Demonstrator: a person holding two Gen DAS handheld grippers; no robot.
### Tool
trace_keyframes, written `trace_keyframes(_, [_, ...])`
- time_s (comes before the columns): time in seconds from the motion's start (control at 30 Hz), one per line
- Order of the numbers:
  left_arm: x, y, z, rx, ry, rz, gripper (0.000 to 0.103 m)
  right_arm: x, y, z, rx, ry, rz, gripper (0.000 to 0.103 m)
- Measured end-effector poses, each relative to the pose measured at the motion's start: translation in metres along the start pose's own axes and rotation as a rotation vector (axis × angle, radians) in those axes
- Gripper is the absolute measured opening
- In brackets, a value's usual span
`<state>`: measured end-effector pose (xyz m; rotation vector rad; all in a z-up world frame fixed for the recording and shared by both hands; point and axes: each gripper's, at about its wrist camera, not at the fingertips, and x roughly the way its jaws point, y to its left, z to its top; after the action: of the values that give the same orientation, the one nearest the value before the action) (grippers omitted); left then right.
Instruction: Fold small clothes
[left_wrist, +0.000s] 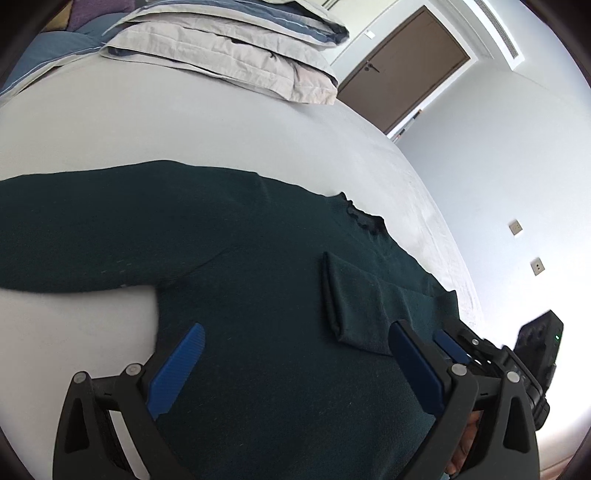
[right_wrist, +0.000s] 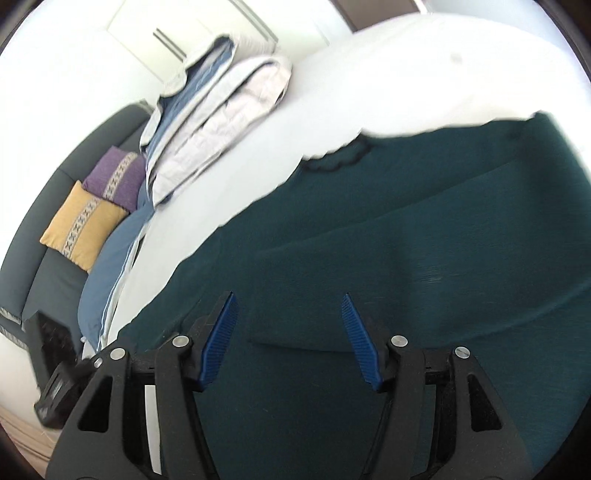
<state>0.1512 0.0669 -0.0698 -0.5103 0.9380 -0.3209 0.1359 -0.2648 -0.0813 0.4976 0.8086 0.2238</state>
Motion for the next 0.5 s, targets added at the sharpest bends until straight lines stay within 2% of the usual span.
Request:
trace_keyframes(0.17, [0.059,-0.033,0.021,0.083,0.093,-0.003,0.074,-0.069,-0.045,0.008,0.024,-0.135,-0.056,0.058])
trace_keyframes(0.27, [0.097,-0.038,0.029,0.073,0.169,-0.004,0.06,-0.1,-0.071,0.012,0.037,-0.179,-0.107,0.058])
trace_keyframes(0.43, [0.117,-0.052,0.031,0.11,0.169,0.035,0.059,-0.137,-0.118,0.035,0.084,-0.202,-0.167,0.058])
trace_keyframes(0.5, [0.121,-0.055,0.032,0.131,0.165,0.055,0.051,-0.141,-0.137,0.043,0.11,-0.191,-0.203,0.058])
